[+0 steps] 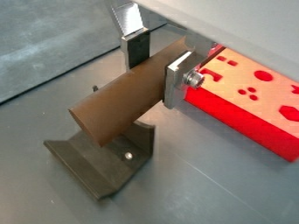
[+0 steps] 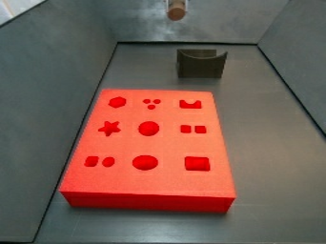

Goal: Pick up the oval object. Move up. Place the oval object on the fixture. Regrasp the oval object. Move to above the board. Insert the oval object.
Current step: Place the oval object on the fixture.

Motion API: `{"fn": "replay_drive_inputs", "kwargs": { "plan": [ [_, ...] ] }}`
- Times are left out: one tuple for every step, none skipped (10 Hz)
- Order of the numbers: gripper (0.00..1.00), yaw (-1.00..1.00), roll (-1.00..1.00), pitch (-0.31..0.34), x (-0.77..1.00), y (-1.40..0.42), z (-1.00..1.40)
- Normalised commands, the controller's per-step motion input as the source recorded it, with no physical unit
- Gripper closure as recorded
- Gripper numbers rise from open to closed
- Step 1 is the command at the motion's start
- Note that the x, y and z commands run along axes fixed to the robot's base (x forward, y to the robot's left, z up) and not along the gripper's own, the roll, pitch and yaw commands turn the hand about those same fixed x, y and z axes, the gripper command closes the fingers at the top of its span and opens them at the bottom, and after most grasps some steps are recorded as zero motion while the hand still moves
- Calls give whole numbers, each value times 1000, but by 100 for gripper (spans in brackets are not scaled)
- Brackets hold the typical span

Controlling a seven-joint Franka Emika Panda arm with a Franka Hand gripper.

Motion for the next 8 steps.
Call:
{"fn": "replay_drive_inputs", "kwargs": {
  "plan": [
    [100,13,-84,92,718,-16,-11],
    [100,12,-78,107,616,-11,-5],
    [100,12,-71,120,516,-7,-3],
    [100,63,-1000,72,796,114,196],
    [100,59,-1000,77,706,113,195],
    [100,32,-1000,86,601,116,123],
    [100,14,-1000,96,475,72,30],
    [100,-5,-1000,115,350,55,6]
  ]
}}
